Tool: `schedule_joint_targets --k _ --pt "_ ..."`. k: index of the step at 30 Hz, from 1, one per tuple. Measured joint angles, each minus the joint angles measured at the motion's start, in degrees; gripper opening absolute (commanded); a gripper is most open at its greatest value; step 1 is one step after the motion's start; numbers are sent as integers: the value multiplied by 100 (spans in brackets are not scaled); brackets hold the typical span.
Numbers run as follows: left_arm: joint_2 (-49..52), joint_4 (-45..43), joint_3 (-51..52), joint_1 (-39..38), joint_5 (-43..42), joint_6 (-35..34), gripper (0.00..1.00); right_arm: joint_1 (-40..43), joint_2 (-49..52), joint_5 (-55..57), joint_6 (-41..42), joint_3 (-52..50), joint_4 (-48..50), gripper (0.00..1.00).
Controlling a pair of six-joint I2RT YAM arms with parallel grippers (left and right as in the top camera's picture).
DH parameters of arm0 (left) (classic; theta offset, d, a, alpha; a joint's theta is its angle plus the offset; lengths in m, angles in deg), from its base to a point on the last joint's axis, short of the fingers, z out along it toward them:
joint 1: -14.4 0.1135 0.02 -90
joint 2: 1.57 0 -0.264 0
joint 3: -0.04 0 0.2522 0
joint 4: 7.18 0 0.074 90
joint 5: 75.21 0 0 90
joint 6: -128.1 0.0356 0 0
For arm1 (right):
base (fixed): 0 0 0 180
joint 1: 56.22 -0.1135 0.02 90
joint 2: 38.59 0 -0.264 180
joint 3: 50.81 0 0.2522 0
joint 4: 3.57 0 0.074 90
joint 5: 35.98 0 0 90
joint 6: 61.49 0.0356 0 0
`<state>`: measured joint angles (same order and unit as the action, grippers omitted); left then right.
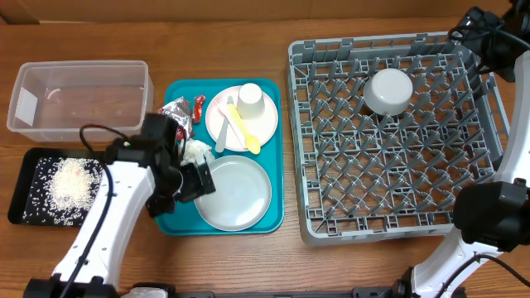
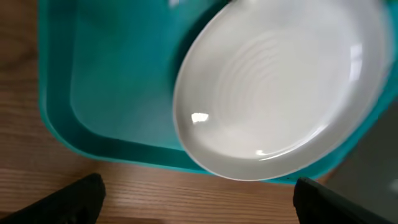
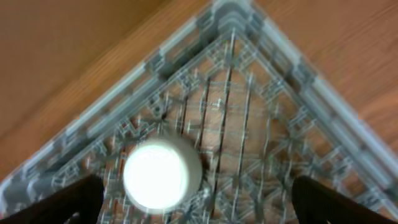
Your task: Sort waste into correct bins and load items into the dishwasher rack
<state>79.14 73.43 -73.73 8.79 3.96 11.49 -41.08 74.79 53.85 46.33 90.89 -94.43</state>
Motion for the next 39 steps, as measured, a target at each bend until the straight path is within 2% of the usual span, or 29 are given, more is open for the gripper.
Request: schedule_joint_targets --k 1,5,9,13,16,18,19,26,30,39 --pt "-31 33 -166 2 2 2 100 0 0 -170 -4 -2 -160 99" --pt "-243 109 -710 129 138 -24 100 -15 0 -1241 -326 -2 -354 86" --pt "-391 302 -1032 568 623 -146 100 -247 0 -2079 -776 -2 -756 86" --pt "-400 326 -1158 1132 898 -219 100 -1023 0 -2382 -1292 -2 -1222 87" --pt "-400 304 -1204 1458 999 -223 100 -1871 0 -2328 -1510 -2 -1414 88" --pt "-400 262 -1215 1628 1038 -223 100 -2428 0 -2138 -1585 -2 -1473 94" --pt "-400 247 -1215 1720 1067 -223 100 -2719 0 -2013 -1604 -2 -1484 100" --pt "-400 214 -1276 2199 1156 -216 100 -4485 -2 -984 -1504 -109 -1469 100" --pt "-400 212 -1482 2304 1180 -210 100 -5023 0 -715 -1421 -680 -1014 93" --pt "-400 173 -1912 2413 1665 -170 100 -5582 157 -710 -1231 -2439 426 88"
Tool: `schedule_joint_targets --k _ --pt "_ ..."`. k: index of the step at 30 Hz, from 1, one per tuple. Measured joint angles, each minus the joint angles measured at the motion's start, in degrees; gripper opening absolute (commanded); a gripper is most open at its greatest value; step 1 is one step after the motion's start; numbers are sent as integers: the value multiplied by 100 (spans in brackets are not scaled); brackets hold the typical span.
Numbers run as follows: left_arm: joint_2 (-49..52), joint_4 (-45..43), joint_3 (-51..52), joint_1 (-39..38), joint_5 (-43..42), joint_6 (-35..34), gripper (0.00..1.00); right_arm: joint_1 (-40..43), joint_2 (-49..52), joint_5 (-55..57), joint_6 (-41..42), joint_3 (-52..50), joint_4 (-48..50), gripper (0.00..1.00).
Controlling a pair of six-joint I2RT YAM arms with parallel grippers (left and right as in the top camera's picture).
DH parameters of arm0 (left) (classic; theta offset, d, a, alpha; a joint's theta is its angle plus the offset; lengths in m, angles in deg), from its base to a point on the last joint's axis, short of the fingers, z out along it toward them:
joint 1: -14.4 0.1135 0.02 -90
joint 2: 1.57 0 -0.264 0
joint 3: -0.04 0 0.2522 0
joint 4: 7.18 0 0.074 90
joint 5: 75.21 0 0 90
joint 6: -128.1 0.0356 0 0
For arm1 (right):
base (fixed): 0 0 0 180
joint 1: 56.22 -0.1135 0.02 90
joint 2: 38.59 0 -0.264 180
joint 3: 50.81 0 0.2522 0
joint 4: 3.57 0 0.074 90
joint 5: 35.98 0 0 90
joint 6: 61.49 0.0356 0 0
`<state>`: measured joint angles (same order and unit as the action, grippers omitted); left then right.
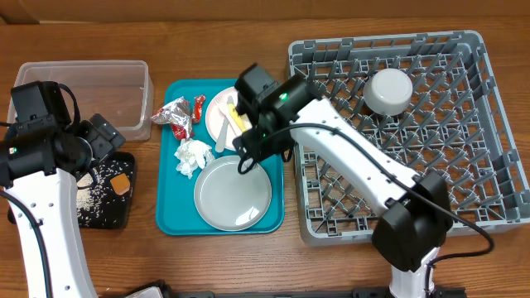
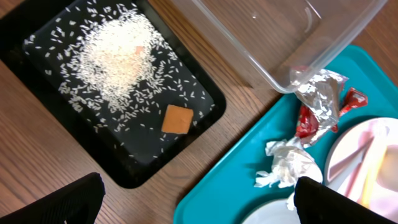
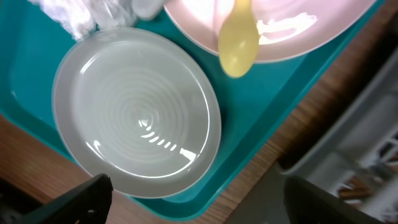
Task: Sort waste into correct bins and load items into the dishwasher rack
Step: 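Reach the right gripper down and grasp the large white plate's rim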
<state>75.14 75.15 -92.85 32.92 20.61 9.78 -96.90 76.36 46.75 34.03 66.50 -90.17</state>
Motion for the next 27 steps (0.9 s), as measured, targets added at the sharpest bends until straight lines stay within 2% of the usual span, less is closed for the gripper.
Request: schedule_joint_targets --k 6,11,15,24,27 --pt "0 46 0 0 114 -2 100 -35 120 -225 50 -820 785 73" --pt "0 48 0 0 136 -2 100 -46 120 -424 63 -1257 1298 71" --pt "0 50 0 0 136 -2 100 -66 122 -492 105 -1626 1720 63" --pt "0 52 0 0 136 0 100 -66 162 -501 289 -2166 2275 60" --pt "0 52 0 0 136 0 100 -66 249 -498 315 -2181 2317 47"
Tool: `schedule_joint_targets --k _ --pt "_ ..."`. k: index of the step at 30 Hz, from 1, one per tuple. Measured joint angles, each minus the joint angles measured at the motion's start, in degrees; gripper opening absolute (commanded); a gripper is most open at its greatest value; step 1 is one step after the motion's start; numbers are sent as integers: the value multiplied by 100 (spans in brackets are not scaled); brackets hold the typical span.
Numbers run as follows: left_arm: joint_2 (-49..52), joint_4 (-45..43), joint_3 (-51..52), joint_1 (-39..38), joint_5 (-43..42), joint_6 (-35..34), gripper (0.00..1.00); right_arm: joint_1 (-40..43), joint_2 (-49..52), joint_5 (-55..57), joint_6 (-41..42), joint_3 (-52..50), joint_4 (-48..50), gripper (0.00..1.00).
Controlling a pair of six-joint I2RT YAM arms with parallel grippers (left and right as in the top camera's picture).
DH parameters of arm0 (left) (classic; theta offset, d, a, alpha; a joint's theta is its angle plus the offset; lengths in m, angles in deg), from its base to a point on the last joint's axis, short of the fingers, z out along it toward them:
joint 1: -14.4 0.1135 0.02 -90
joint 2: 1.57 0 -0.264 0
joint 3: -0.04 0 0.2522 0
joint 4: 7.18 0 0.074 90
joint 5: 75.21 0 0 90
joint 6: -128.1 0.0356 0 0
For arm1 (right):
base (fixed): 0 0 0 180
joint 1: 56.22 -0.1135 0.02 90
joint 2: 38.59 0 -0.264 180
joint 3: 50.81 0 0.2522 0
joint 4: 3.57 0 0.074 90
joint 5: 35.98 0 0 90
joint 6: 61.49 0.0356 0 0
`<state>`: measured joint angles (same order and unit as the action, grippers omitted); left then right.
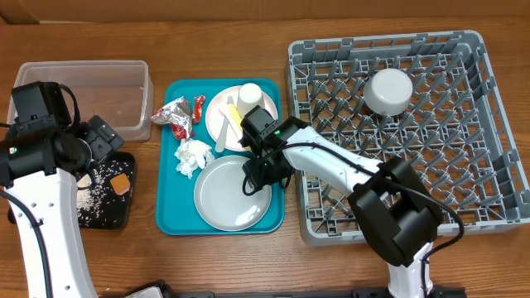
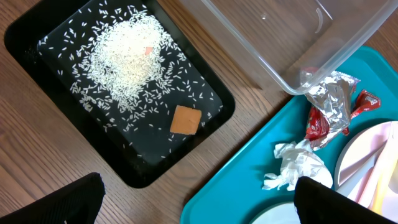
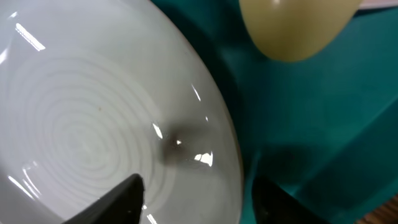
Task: Sort waste into correct bins and load items into the dishwasher rack
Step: 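Reach the right gripper down and grasp the large white plate's rim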
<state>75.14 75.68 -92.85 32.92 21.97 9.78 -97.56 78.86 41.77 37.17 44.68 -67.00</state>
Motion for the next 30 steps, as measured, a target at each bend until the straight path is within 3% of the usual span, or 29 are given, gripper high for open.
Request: schedule_joint_targets --k 11,15,30 --pt "0 9 0 0 17 -2 100 0 129 -39 133 59 -186 11" --pt "0 11 0 0 20 -2 100 0 195 9 177 363 -586 4" --pt "0 11 0 0 20 -2 100 9 214 247 184 2267 -2723 4"
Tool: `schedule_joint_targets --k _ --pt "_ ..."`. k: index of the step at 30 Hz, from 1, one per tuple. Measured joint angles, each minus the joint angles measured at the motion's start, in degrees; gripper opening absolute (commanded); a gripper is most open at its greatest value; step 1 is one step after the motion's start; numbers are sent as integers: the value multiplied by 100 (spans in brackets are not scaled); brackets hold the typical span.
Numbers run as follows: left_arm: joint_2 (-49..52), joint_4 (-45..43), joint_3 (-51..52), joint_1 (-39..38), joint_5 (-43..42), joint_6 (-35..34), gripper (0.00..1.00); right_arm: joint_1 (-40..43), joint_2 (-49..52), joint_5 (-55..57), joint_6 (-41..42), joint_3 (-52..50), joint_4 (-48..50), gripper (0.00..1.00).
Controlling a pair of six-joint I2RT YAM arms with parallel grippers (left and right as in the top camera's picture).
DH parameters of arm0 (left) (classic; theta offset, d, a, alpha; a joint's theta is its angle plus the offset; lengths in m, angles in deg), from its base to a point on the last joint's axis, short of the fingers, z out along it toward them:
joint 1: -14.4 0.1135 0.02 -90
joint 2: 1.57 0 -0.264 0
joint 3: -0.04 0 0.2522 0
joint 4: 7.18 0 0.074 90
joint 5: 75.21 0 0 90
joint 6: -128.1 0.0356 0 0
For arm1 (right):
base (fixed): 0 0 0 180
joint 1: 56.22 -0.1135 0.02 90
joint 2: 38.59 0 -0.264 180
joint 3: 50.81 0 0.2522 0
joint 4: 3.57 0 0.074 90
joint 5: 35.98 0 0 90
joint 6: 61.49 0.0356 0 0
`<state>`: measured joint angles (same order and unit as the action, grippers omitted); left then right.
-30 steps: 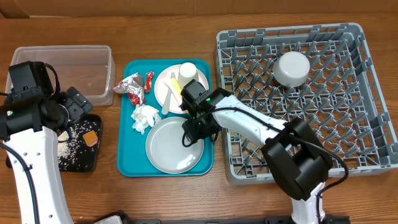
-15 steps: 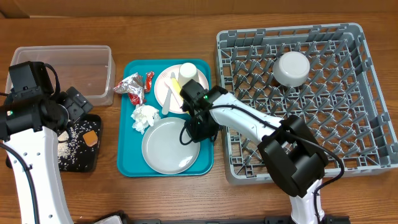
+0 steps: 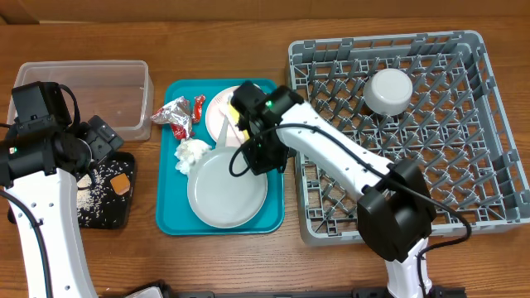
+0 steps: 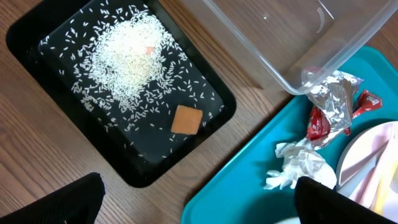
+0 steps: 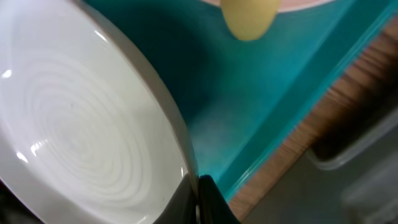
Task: Sort waste into correct bins and load items into the dishwasher rack
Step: 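Reach the right gripper down and grasp the large white plate's rim, then lift the large plate and carry it over the gray dish rack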
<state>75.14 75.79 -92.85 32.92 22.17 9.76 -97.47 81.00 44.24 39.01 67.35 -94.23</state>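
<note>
My right gripper (image 3: 263, 157) is shut on the right rim of the white plate (image 3: 225, 192), which sits tilted in the teal tray (image 3: 170, 219). The right wrist view shows the fingertips (image 5: 208, 193) pinching the plate (image 5: 81, 143) edge, with the yellow spoon (image 5: 249, 18) above. Crumpled tissue (image 3: 192, 153), a foil wrapper (image 3: 174, 112) and a red wrapper (image 3: 198, 106) lie in the tray's left part. The pink plate (image 3: 217, 112) lies at the tray's far end. My left gripper (image 4: 199, 204) hangs open near the black tray (image 3: 99, 207), holding nothing.
The grey dishwasher rack (image 3: 397, 165) fills the right side and holds an upturned white bowl (image 3: 389, 89). A clear plastic bin (image 3: 83, 91) stands at the far left. The black tray holds rice (image 4: 124, 59) and a brown cracker (image 4: 186, 119).
My right gripper was open and low over the white plate's right rim; now it is shut on that rim. The plate has shifted left and tilted. The left arm has not moved.
First my left gripper was over the white plate in the teal tray, my right arm at the rack's far corner. Then the left arm was by the black tray, where a cracker lay, and the right gripper was open above the plate. It dropped to the rim and now grips it.
</note>
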Motion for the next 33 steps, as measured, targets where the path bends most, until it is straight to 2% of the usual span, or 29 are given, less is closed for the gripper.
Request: schedule_joint_targets --k 4,9,15,21,33 --pt "0 2 0 0 2 0 100 63 -22 155 0 750 -627 4" --pt "0 0 0 0 4 0 100 319 -254 363 -9 1196 -1139 4" --pt "0 0 0 0 17 2 100 903 -964 535 -61 1263 -1580 4" --pt "0 0 0 0 20 0 100 1709 -1541 1491 348 1298 -1963 4" --pt "0 0 0 0 20 2 100 2959 -1779 2863 839 1261 -2017 4"
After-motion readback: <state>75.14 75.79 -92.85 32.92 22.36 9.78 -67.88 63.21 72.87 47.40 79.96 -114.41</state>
